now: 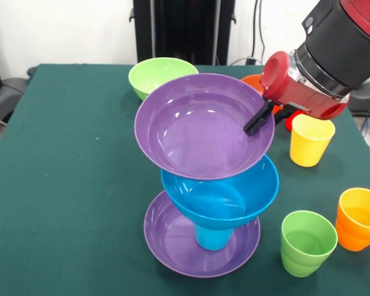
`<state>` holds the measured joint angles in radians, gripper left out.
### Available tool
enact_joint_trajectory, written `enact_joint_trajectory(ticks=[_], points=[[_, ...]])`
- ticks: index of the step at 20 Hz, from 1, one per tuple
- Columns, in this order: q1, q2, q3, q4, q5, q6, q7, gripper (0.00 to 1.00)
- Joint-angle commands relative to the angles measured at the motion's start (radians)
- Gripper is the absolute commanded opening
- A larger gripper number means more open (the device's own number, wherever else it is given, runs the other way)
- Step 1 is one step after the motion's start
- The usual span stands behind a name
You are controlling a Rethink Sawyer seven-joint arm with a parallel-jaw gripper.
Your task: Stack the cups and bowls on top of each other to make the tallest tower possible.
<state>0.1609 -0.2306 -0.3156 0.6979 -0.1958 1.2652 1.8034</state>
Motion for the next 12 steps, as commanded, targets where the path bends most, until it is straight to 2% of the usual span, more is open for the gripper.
enact_joint_trajectory(ticks=[1, 12], points=[[0.007, 0.028, 0.118, -0.008, -0.025, -0.016, -0.136, 0.00], [0.009, 0.028, 0.125, -0.010, -0.025, -0.037, -0.117, 0.00]])
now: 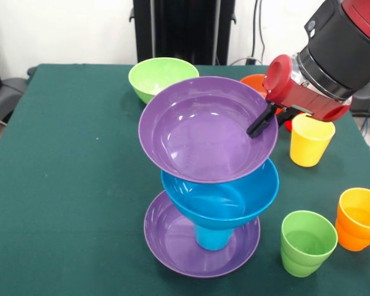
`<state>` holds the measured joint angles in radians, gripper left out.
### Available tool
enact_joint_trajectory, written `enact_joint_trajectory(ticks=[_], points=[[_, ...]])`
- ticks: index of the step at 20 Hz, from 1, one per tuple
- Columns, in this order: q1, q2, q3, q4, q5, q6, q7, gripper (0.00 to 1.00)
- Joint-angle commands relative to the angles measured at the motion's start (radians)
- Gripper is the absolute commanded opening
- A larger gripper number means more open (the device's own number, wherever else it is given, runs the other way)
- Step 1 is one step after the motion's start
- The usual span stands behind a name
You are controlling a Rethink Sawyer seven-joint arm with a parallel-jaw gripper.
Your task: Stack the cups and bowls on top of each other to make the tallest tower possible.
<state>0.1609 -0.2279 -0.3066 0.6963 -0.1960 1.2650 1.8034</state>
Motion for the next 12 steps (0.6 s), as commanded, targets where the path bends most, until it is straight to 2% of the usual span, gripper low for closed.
enact_joint_trajectory(ticks=[1, 6, 12], points=[[0.009, 0.026, 0.116, -0.009, -0.025, -0.040, -0.115, 0.00], [0.004, 0.038, 0.121, -0.028, -0.029, -0.059, -0.119, 0.00], [0.005, 0.053, 0.122, -0.059, -0.026, -0.037, -0.126, 0.00]])
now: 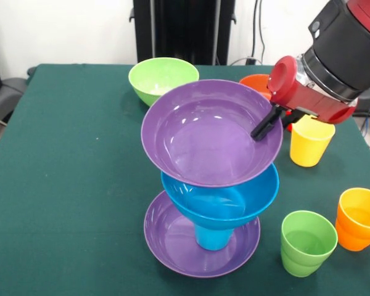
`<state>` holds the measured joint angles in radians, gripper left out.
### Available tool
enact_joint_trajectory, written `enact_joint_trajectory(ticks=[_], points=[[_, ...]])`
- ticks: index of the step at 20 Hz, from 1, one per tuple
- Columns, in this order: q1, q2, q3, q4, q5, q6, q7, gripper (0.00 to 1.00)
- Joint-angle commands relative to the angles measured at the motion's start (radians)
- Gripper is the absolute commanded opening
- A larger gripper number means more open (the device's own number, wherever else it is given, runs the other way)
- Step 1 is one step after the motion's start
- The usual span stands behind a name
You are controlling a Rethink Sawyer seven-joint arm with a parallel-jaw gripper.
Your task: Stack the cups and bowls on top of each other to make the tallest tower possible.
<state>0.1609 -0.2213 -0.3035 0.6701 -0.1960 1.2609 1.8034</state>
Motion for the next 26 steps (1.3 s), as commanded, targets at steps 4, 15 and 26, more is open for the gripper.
enact_joint_trajectory(ticks=[4, 15, 26], points=[[0.008, 0.062, 0.119, -0.062, -0.021, -0.010, -0.126, 0.00], [0.010, 0.066, 0.110, -0.059, -0.020, -0.032, -0.121, 0.00], [0.009, 0.070, 0.103, -0.056, -0.029, -0.073, -0.108, 0.00]])
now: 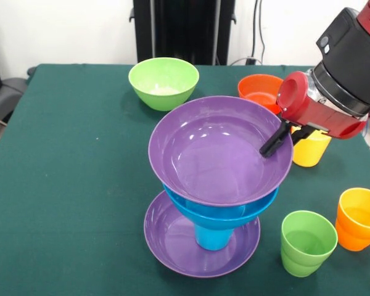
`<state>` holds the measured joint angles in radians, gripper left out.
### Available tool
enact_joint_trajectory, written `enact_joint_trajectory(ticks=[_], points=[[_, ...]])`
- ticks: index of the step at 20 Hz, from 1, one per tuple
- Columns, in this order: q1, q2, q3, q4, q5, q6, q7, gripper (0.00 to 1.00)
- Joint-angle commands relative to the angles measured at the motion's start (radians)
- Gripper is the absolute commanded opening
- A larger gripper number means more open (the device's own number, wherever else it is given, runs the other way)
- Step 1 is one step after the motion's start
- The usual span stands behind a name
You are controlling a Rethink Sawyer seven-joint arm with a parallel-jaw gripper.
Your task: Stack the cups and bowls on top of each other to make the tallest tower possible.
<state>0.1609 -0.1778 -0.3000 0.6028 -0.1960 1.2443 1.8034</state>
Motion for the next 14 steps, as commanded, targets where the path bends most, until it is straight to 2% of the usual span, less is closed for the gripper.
enact_joint_trajectory(ticks=[1, 14], points=[[0.009, 0.028, 0.100, 0.009, -0.029, -0.058, -0.107, 0.00], [0.006, 0.039, 0.108, -0.005, -0.027, -0.077, -0.109, 0.00]])
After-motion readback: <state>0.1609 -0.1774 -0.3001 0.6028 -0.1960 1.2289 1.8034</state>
